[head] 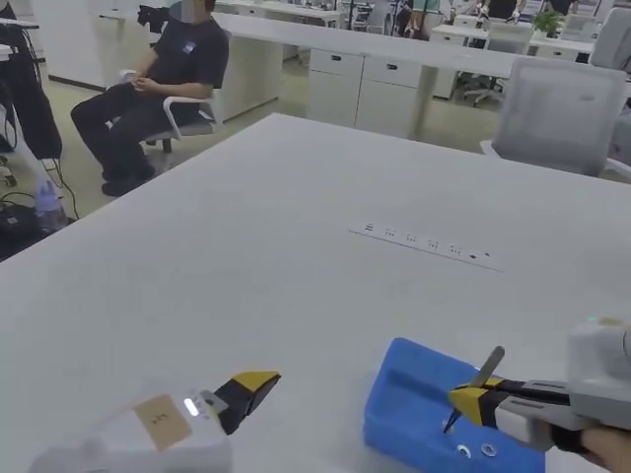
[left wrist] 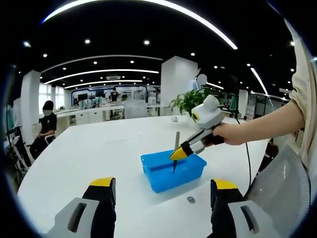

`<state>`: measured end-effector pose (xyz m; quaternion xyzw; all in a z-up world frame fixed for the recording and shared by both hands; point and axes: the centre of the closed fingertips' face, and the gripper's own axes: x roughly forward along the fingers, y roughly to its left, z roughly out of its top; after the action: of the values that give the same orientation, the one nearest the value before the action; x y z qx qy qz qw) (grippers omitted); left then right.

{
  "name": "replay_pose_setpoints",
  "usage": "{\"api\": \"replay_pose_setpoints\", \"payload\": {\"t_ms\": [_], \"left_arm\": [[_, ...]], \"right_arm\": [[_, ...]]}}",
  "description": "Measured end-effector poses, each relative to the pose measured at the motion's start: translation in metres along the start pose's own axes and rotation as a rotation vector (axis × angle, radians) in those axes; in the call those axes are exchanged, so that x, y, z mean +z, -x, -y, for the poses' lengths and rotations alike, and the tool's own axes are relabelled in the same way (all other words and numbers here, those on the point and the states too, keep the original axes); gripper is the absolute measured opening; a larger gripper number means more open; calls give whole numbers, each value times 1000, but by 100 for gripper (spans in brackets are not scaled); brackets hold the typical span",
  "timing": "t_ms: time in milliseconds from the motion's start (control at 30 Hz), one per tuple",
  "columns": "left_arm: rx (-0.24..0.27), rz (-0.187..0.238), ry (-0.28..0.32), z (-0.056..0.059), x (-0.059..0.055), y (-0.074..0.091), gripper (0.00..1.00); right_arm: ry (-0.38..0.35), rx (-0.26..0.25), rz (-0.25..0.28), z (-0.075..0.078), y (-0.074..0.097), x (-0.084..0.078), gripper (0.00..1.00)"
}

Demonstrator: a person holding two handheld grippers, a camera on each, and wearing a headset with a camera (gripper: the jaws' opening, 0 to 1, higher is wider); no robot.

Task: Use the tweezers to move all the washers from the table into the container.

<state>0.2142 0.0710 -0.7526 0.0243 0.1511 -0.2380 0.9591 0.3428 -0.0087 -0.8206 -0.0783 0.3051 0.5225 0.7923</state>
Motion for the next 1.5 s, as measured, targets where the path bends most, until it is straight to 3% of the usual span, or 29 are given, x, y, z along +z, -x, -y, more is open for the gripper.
{"api": "replay_pose_setpoints", "payload": {"t_ms": [533,767,967,1167,1500], "left_arm": [[-3,-4,-1,0,-1,0,79],[-6,-7,-3,1,-1,-1,79],[-10,-9,-5,2,-2,-1,79],[-16,-12,-6,3,-2,-1,79],[-17,-14,-10,4,-2,-1,79]], "right_arm": [[32,-8,-24,7,-7,-6,3],[21,-21,23,4,2,4,4],[14,-15,97,-8,19,21,4],[-6,11,167,-33,36,35,4],[-35,74,172,-72,42,25,3]]}}
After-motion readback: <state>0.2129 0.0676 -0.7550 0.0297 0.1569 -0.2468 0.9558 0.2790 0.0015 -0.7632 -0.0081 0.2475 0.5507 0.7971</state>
